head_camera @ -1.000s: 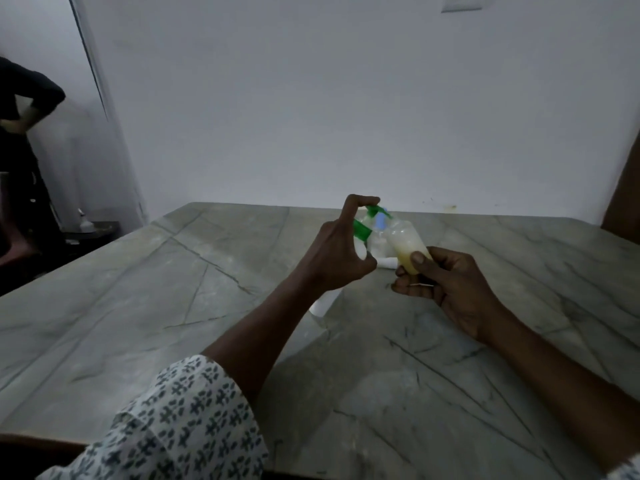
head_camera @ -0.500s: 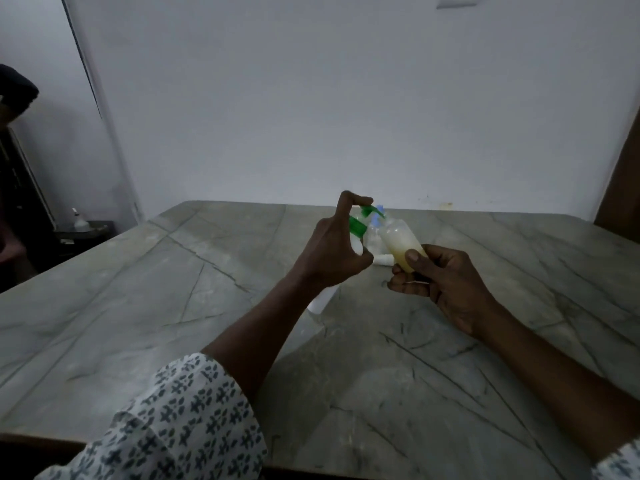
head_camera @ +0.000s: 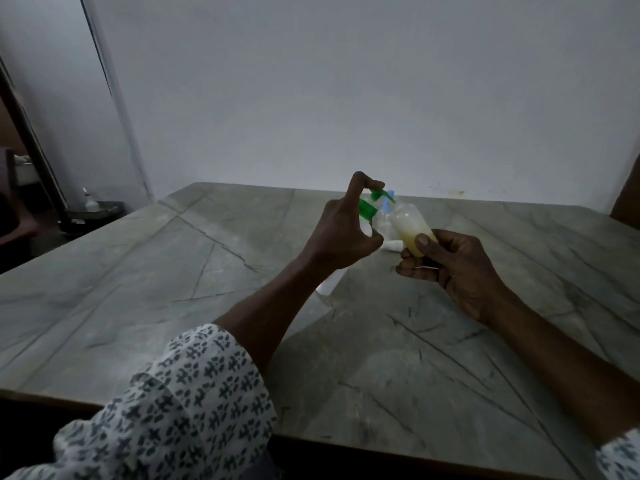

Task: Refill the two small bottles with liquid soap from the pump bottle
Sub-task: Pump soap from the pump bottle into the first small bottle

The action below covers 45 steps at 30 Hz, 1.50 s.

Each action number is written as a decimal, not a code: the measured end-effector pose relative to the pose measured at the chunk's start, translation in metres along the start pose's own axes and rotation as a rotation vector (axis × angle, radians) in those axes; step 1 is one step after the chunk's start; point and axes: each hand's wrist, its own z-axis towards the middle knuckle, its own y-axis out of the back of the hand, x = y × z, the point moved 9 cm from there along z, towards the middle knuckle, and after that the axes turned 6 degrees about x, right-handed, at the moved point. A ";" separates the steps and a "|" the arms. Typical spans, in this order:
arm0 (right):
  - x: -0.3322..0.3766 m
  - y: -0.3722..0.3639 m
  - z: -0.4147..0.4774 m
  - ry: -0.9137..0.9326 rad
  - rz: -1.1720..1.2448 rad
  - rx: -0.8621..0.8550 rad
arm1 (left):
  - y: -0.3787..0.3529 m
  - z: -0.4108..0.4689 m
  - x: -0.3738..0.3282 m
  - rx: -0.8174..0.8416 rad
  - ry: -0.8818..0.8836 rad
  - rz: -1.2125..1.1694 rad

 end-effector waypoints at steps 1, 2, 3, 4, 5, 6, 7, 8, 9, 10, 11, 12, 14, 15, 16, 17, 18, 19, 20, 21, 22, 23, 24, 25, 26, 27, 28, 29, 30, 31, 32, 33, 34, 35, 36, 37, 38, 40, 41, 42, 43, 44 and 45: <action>0.000 0.001 0.000 -0.001 -0.003 -0.003 | -0.001 0.000 0.000 0.007 -0.004 0.008; 0.000 0.001 0.000 0.000 -0.004 -0.009 | -0.003 0.001 0.000 0.013 -0.007 0.014; 0.000 0.002 -0.001 0.003 -0.003 -0.016 | -0.004 0.001 0.001 0.019 -0.006 0.018; 0.001 0.003 -0.001 0.007 0.001 -0.025 | -0.006 0.001 0.002 0.025 -0.003 0.022; 0.002 0.004 -0.001 0.011 0.006 -0.035 | -0.006 0.002 0.002 0.031 0.001 0.026; 0.003 0.004 -0.001 0.016 0.007 -0.046 | -0.007 0.002 0.003 0.036 0.002 0.029; 0.004 0.005 -0.001 0.021 0.008 -0.057 | -0.007 0.002 0.004 0.039 0.001 0.026; 0.005 0.006 0.000 0.026 0.009 -0.064 | -0.007 0.002 0.005 0.043 -0.003 0.021; 0.006 0.006 0.000 0.031 0.010 -0.067 | -0.007 0.002 0.005 0.046 -0.008 0.017; 0.007 0.006 0.000 0.033 0.009 -0.064 | -0.007 0.002 0.006 0.045 -0.013 0.016; 0.008 0.005 0.000 0.036 0.007 -0.059 | -0.006 0.002 0.006 0.042 -0.018 0.015; 0.008 0.005 0.000 0.037 0.003 -0.053 | -0.005 0.003 0.005 0.038 -0.024 0.011; 0.007 0.005 0.000 0.040 -0.004 -0.045 | -0.003 0.002 0.003 0.020 -0.036 0.003; 0.007 0.004 0.000 0.041 -0.006 -0.040 | -0.001 0.001 0.003 0.008 -0.034 -0.004; 0.007 0.003 -0.001 0.039 -0.008 -0.037 | 0.000 0.000 0.002 0.000 -0.030 -0.011; 0.007 0.002 -0.001 0.037 -0.011 -0.036 | 0.001 0.000 0.000 -0.005 -0.030 -0.016; 0.007 0.002 -0.001 0.034 -0.018 -0.036 | 0.001 0.000 -0.001 -0.007 -0.033 -0.018; 0.006 0.001 0.000 0.031 -0.029 -0.035 | 0.001 0.000 -0.002 -0.006 -0.035 -0.018; 0.005 0.001 0.000 0.028 -0.038 -0.035 | 0.001 0.000 -0.002 -0.002 -0.032 -0.018; 0.004 0.002 -0.001 0.025 -0.042 -0.037 | 0.000 0.000 -0.002 0.003 -0.027 -0.019; 0.004 0.002 -0.001 0.023 -0.039 -0.041 | 0.000 0.001 -0.002 0.009 -0.025 -0.017; 0.004 0.003 -0.001 0.024 -0.029 -0.046 | -0.002 0.001 -0.001 0.017 -0.028 -0.013; 0.004 0.003 -0.002 0.025 -0.017 -0.052 | -0.003 0.001 -0.001 0.026 -0.034 -0.005; 0.005 0.003 -0.002 0.026 -0.008 -0.059 | -0.004 0.001 0.000 0.032 -0.041 0.004; 0.005 0.003 -0.002 0.028 -0.004 -0.063 | -0.005 0.001 0.001 0.035 -0.046 0.012; 0.005 0.003 -0.001 0.030 -0.005 -0.064 | -0.006 0.002 0.002 0.036 -0.048 0.017; 0.006 0.003 -0.001 0.032 -0.007 -0.064 | -0.006 0.002 0.002 0.037 -0.050 0.018; 0.006 0.003 -0.001 0.033 -0.008 -0.062 | -0.006 0.002 0.003 0.038 -0.049 0.018; 0.007 0.003 -0.001 0.033 -0.008 -0.060 | -0.006 0.003 0.002 0.035 -0.048 0.018; 0.007 0.003 -0.001 0.035 -0.005 -0.059 | -0.005 0.003 0.002 0.029 -0.046 0.018; 0.008 0.003 -0.001 0.035 -0.002 -0.059 | -0.003 0.003 0.002 0.019 -0.044 0.018; 0.008 0.002 -0.001 0.036 -0.003 -0.057 | -0.002 0.002 0.002 0.008 -0.040 0.019; 0.007 0.002 -0.001 0.035 -0.009 -0.051 | -0.001 0.001 0.001 -0.002 -0.036 0.019; 0.007 0.001 -0.001 0.034 -0.017 -0.045 | -0.001 0.001 0.001 -0.011 -0.031 0.018; 0.006 0.001 -0.002 0.031 -0.025 -0.039 | 0.000 0.000 0.001 -0.019 -0.026 0.017; 0.005 0.000 -0.001 0.029 -0.030 -0.036 | 0.001 0.000 0.001 -0.026 -0.024 0.015; 0.004 0.000 -0.001 0.027 -0.031 -0.035 | 0.002 -0.001 0.001 -0.031 -0.023 0.015; 0.004 0.000 -0.001 0.026 -0.028 -0.034 | 0.001 -0.001 0.000 -0.026 -0.023 0.017; 0.003 0.001 -0.001 0.027 -0.027 -0.036 | 0.000 0.000 0.001 -0.017 -0.022 0.018; 0.003 0.002 -0.001 0.027 -0.026 -0.038 | -0.001 0.001 0.001 -0.004 -0.022 0.021; 0.003 0.003 -0.001 0.028 -0.026 -0.042 | -0.002 0.001 0.002 0.008 -0.025 0.024; 0.004 0.004 -0.001 0.030 -0.026 -0.046 | -0.004 0.002 0.002 0.018 -0.030 0.028; 0.004 0.005 0.000 0.034 -0.023 -0.050 | -0.005 0.003 0.003 0.025 -0.036 0.030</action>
